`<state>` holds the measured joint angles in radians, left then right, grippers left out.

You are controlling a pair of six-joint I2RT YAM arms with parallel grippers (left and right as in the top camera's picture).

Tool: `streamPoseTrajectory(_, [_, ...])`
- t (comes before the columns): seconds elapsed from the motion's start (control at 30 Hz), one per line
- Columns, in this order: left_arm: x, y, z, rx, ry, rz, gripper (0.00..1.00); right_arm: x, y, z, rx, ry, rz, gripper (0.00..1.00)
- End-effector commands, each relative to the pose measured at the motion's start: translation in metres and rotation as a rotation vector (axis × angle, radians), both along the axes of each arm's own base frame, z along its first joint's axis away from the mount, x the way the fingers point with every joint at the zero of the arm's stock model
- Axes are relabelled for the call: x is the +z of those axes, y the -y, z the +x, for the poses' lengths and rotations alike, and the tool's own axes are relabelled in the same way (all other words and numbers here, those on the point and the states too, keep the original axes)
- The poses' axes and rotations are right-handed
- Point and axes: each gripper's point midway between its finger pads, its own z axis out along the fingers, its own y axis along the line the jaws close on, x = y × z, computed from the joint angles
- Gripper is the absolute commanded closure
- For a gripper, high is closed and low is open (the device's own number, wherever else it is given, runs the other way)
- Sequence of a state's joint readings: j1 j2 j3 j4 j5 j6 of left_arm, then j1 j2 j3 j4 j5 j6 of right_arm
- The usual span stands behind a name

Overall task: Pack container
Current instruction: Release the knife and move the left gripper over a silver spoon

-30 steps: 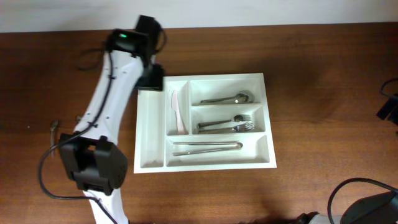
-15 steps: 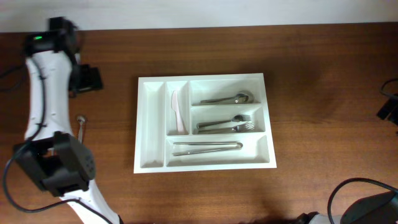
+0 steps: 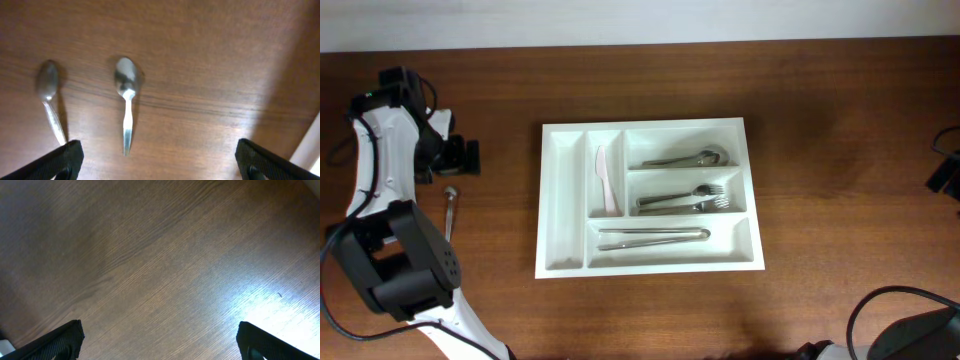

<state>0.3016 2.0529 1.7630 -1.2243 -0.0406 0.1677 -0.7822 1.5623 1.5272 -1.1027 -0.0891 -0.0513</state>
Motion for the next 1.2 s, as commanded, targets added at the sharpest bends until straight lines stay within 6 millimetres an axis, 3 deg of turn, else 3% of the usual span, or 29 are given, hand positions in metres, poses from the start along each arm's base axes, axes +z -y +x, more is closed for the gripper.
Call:
streamPoseTrajectory(0.0, [-0.020, 0.004, -0.009, -0.045, -0.038, -0.030, 0.01, 0.001, -0.001, 0.000, -0.007, 0.008, 0.008, 0.01])
streamPoseTrajectory(0.5, [-0.034, -0.024, -0.032, 0.075, -0.077, -0.036, 0.01, 0.001, -0.001, 0.000, -0.007, 0.008, 0.008, 0.01])
streamPoseTrajectory(0.7, [-0.051, -0.021, -0.041, 0.053, -0.100, -0.044, 0.01, 0.001, -0.001, 0.000, -0.007, 0.008, 0.008, 0.01])
streamPoseTrajectory(1.17, [-0.064, -0.024, -0.035, 0.046, -0.069, -0.033, 0.01, 0.001, -0.001, 0.000, -0.007, 0.008, 0.008, 0.01])
